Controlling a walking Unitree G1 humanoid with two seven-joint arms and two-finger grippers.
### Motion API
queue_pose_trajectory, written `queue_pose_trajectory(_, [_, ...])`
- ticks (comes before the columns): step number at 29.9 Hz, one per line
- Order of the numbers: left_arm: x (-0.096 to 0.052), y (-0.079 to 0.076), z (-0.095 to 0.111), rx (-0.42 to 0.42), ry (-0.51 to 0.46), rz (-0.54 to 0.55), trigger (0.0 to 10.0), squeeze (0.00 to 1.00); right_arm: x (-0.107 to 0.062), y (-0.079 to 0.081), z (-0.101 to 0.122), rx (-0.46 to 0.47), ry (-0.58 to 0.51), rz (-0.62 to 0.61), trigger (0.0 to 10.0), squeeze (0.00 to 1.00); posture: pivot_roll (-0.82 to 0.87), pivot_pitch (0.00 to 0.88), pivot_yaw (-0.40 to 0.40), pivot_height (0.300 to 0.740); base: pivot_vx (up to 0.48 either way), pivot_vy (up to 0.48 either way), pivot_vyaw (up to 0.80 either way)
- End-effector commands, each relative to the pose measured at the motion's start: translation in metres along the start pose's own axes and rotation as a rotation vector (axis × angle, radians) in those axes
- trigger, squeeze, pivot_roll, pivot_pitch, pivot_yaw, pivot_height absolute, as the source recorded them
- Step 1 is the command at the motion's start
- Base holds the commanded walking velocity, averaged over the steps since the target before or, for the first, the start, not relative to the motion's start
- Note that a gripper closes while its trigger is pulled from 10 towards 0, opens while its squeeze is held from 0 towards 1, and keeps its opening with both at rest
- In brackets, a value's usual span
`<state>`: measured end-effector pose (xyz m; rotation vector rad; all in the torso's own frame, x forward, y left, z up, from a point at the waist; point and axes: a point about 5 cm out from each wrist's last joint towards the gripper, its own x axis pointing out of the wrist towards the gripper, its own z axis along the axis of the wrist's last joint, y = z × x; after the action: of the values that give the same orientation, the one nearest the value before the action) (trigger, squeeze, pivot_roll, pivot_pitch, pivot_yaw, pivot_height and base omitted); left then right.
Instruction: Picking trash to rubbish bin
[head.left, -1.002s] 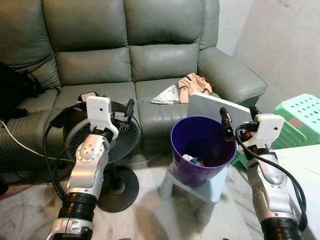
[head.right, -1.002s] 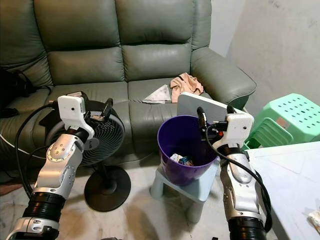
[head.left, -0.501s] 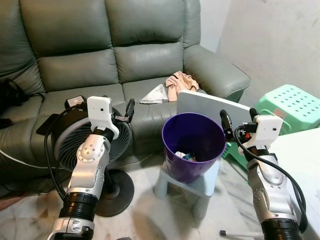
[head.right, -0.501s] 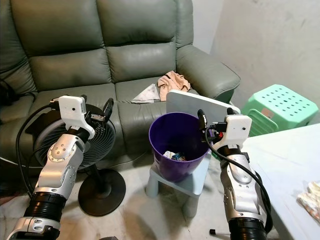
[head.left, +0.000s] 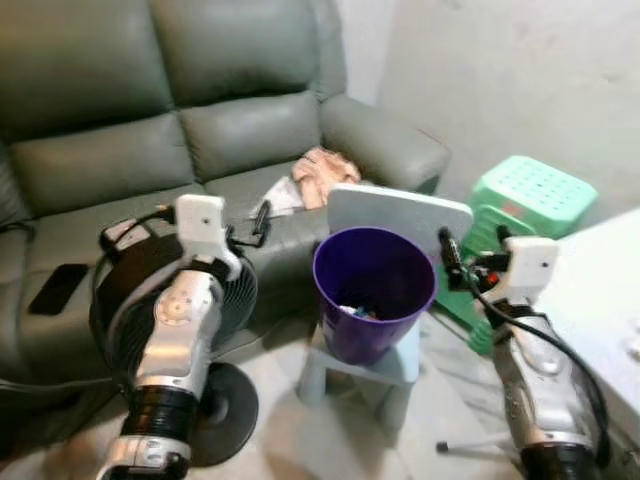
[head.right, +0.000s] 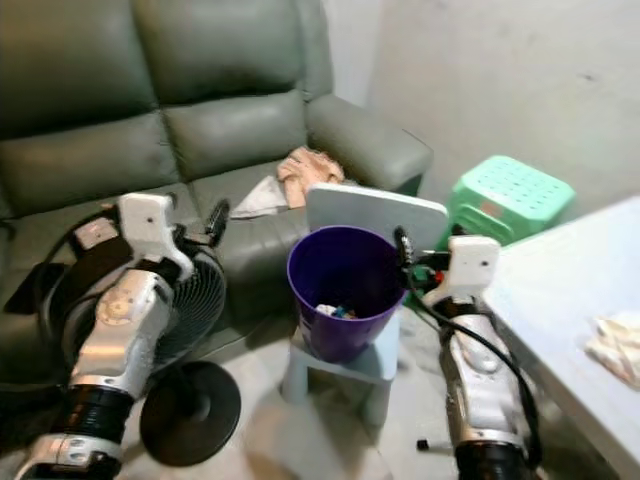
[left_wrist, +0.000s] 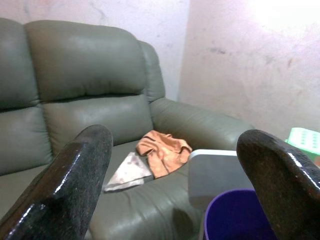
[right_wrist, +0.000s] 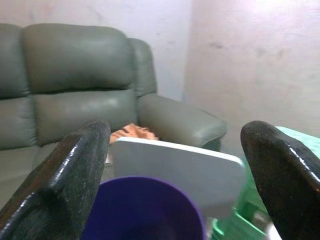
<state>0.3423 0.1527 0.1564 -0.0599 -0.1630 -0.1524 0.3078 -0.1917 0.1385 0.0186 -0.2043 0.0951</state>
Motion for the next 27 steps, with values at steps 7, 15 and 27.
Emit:
queue_pose_trajectory(7, [0.002,-0.014,-0.002,-0.015,0.024,-0.042,10.0,0.00,-0.002,-0.008,0.004,-0.020,0.001,-0.026,10.0,0.00,0.08,0.000,-0.012,0.740,0.000,0.000,-0.76])
queue_pose_trajectory(15, [0.001,-0.018,-0.004,-0.025,0.048,-0.053,10.0,0.00,-0.003,-0.007,0.004,-0.015,0.005,-0.032,10.0,0.00,0.08,0.004,-0.006,0.740,0.000,0.000,-0.76])
queue_pose_trajectory(27, [-0.002,-0.033,-0.008,-0.050,0.065,-0.100,10.0,0.00,-0.009,-0.011,0.002,-0.029,0.031,-0.057,10.0,0.00,0.06,0.024,-0.003,0.740,0.000,0.000,-0.77])
